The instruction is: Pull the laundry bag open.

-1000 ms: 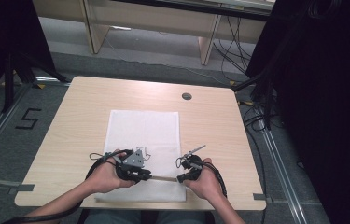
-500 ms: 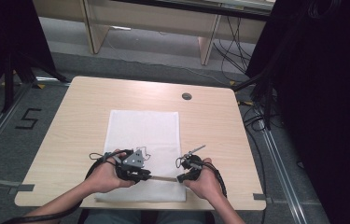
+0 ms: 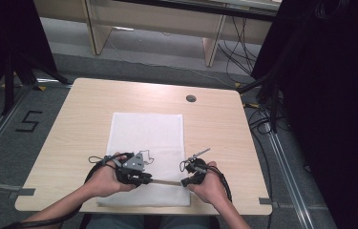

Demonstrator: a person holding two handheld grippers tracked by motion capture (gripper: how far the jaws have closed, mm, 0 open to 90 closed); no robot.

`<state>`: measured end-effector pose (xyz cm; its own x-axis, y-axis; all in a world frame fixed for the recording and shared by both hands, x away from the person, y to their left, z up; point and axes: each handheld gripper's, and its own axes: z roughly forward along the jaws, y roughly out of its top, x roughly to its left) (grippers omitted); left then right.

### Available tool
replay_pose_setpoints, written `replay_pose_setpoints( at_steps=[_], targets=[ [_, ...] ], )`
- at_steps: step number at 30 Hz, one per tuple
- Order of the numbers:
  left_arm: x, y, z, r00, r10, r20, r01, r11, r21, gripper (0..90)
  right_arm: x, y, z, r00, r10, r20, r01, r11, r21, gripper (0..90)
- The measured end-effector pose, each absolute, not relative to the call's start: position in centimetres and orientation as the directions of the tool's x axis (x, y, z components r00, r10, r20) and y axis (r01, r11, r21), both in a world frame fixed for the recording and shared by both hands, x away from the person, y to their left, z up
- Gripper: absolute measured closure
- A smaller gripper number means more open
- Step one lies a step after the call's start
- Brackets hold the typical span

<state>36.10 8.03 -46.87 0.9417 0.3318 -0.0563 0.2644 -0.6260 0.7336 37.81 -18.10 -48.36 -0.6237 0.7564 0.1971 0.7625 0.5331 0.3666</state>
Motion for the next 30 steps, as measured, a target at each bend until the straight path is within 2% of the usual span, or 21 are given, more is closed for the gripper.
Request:
replay_pose_setpoints(
  at_steps=[5, 6, 21, 27, 28, 30],
  targets=[
    [36.2, 8.2, -46.8, 0.946, 0.323, -0.038, 0.248, -0.642, 0.726, 81.9, 37.8, -18.1, -48.4, -0.622, 0.758, 0.199, 0.765, 0.531, 0.365, 90.0],
    [36.1, 8.1, -46.8, 0.941, 0.332, -0.062, 0.268, -0.622, 0.735, 81.9, 37.8, -18.1, -48.4, -0.621, 0.758, 0.200, 0.764, 0.531, 0.366, 90.0],
    [36.1, 8.8, -46.6, 0.943, 0.330, -0.042, 0.256, -0.639, 0.725, 81.9, 37.9, -18.2, -48.4, -0.634, 0.747, 0.199, 0.754, 0.540, 0.374, 90.0],
    [35.9, 9.2, -46.8, 0.939, 0.340, -0.061, 0.274, -0.625, 0.731, 81.9, 37.9, -18.1, -48.4, -0.638, 0.745, 0.197, 0.751, 0.543, 0.376, 90.0],
    [36.0, 9.3, -46.7, 0.942, 0.334, -0.041, 0.259, -0.641, 0.723, 81.9, 37.9, -18.1, -48.4, -0.638, 0.746, 0.191, 0.750, 0.544, 0.377, 90.0],
    [36.0, 9.5, -46.6, 0.936, 0.347, -0.063, 0.280, -0.621, 0.732, 81.9, 37.8, -18.0, -48.3, -0.622, 0.759, 0.192, 0.764, 0.535, 0.362, 90.0]
  ],
)
